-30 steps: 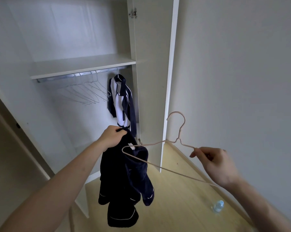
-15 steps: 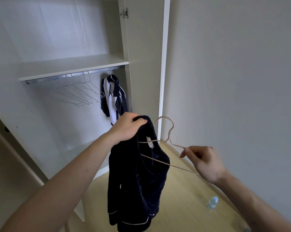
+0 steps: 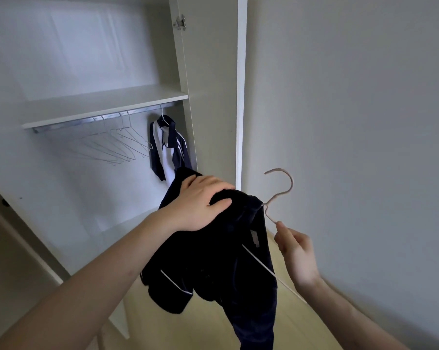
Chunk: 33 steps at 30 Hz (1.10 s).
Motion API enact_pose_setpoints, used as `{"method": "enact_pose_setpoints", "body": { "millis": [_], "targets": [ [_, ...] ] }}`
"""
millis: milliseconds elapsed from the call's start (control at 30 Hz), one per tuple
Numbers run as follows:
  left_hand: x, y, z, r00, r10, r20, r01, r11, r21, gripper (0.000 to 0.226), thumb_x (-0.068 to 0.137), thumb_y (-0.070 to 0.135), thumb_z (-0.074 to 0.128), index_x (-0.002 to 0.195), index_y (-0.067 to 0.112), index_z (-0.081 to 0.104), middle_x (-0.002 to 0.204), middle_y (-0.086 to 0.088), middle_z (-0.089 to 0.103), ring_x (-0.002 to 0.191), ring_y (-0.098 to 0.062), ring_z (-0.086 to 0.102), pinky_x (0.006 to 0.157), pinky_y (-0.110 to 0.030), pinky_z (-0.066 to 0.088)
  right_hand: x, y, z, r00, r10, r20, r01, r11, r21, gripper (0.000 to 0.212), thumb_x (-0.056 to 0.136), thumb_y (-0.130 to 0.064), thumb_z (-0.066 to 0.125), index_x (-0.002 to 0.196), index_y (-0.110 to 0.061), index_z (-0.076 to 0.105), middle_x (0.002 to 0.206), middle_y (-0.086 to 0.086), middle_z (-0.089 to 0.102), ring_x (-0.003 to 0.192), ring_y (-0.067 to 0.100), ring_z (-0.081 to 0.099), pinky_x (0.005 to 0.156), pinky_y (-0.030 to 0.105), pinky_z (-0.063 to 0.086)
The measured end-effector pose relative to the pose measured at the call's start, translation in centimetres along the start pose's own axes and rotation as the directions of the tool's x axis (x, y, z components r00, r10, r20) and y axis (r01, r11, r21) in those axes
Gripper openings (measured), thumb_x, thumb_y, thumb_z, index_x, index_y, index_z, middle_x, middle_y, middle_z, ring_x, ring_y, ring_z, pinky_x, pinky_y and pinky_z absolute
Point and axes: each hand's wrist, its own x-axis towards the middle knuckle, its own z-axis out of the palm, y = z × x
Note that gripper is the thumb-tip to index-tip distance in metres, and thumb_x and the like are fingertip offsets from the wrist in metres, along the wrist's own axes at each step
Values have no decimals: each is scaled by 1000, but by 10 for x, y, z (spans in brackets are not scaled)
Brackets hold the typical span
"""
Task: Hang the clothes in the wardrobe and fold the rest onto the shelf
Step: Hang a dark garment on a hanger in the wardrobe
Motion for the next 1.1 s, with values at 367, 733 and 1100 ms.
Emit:
{"method": "enact_pose_setpoints", "body": {
  "millis": [367,733,1100],
  "targets": [
    [5,-22,-20,984,-35,-173,13,992,-128,17,102,37,57,95,29,70,90,12,66,84,-11,63,81,-41,53,-14,-1,-7,886,-420,-198,393,905,-162,15,94,-10,67,95,-25,64,92,-10,62,85,13,58,78,18,44],
    [14,-11,-53,945,-106,-311,39,976,-215,18,103,32,59,102,23,75,95,10,71,89,-14,62,77,-30,48,9,74,-6,908,120,401,210,699,-683,31,85,-51,58,113,-39,61,105,-21,65,93,7,64,83,33,55],
    [-9,-77,-45,934,12,-358,31,993,116,11,98,28,67,97,25,78,78,17,57,69,-3,52,73,-37,44,49,0,-68,995,-99,-7,78,819,-568,15,80,-17,66,72,-30,65,70,-14,66,60,4,62,56,22,46]
  ]
}}
